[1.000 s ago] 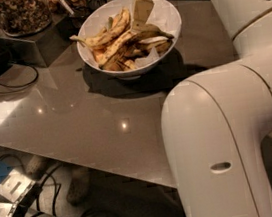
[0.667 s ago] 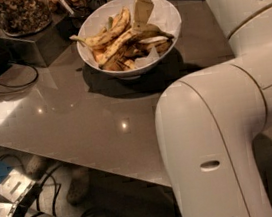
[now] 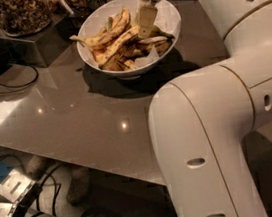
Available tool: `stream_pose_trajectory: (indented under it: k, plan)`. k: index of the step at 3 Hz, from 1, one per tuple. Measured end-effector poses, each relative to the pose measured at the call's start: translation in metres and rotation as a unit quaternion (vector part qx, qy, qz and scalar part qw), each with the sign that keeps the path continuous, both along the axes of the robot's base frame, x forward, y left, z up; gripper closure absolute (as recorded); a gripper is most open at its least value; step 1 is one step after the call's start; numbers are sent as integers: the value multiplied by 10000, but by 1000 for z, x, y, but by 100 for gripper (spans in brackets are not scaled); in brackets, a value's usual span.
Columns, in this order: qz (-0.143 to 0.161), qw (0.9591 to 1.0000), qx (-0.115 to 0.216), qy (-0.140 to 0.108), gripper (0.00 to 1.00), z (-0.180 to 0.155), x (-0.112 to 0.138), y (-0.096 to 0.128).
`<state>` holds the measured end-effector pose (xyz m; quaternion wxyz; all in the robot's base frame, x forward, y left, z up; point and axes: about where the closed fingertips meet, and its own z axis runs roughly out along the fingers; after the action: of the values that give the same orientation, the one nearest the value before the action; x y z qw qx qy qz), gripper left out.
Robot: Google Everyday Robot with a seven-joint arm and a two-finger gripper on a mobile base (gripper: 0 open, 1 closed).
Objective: Pick banana from white bowl
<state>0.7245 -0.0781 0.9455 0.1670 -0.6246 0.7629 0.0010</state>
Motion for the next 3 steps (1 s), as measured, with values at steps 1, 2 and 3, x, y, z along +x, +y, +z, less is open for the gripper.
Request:
stream_pose_trajectory:
  k: [1, 2, 3]
  plan:
    - [26, 9999, -103, 101, 44, -10, 1, 1]
    - [68, 9996, -165, 200, 43, -19, 1, 3]
    - [114, 9993, -237, 250, 62, -20, -2, 3]
